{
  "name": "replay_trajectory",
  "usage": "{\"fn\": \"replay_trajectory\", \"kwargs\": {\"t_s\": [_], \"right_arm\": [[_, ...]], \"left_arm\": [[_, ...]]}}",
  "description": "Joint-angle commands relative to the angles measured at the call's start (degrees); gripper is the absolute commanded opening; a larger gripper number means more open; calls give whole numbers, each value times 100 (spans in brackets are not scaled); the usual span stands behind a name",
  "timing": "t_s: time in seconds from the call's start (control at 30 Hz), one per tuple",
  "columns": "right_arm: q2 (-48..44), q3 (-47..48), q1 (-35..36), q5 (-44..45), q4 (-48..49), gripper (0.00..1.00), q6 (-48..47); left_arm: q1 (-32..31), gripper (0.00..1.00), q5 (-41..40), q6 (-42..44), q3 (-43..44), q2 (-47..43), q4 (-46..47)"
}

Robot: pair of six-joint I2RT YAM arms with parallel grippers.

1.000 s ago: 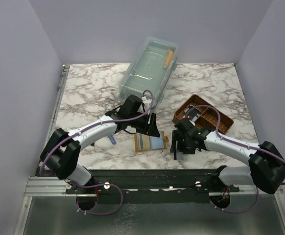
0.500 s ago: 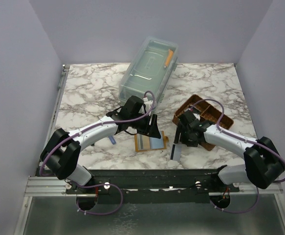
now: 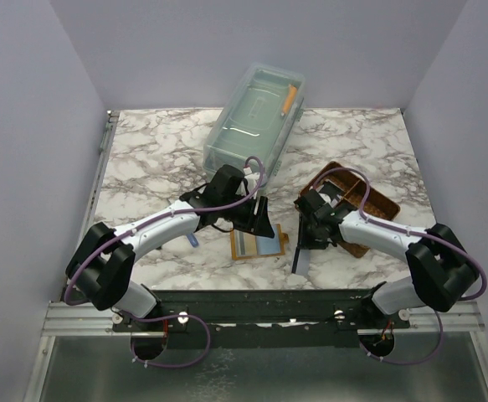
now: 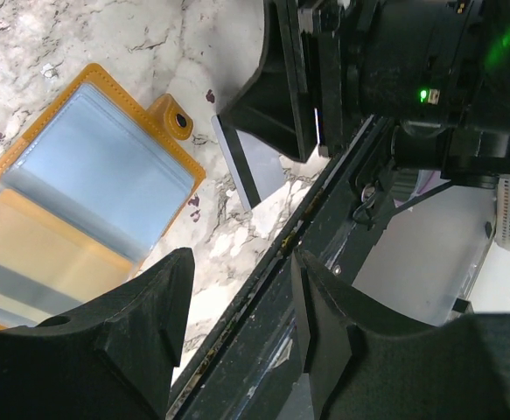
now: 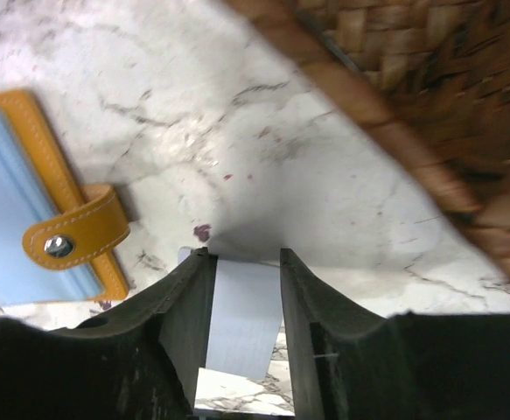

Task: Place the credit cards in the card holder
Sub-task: Pick up the credit card from the center of the board.

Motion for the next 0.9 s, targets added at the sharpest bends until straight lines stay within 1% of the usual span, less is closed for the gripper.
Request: {"fn": "replay_trajectory", "kwargs": {"t_s": [0.0,0.23,0.3,0.43,0.57,0.63,0.73,0.8,0.87], "right_arm": [[-94,-318,263,-460,-66,36,180],[-213,-378,516,-676,-149,34,392],[-230,-392,594,-892,-126,34,452],[-245,-446,718,-1054,-85,34,569],[-369,-289,740,-927,-285,35,596],[-515,-32,740,-569,-616,40,624],[-892,212,731,-220,-1108,53,774],[-1210,116,724,-453,-1257,59,913],[-1574,-145,714,-1021,-1224,60,1124]], "left_arm": [[-27,54,-133,-16,-112,-161,111],[-24,54,-135,-13,-138,-208,117],[-20,54,-137,-23,-155,-219,111],[-22,54,-142,-55,-187,-230,111],[-33,54,-142,-130,-194,-156,119],[-42,54,-64,-178,-144,-54,124],[-171,54,91,-230,20,172,166],[-394,54,163,-194,179,377,226],[-685,53,179,-128,328,628,381]]}}
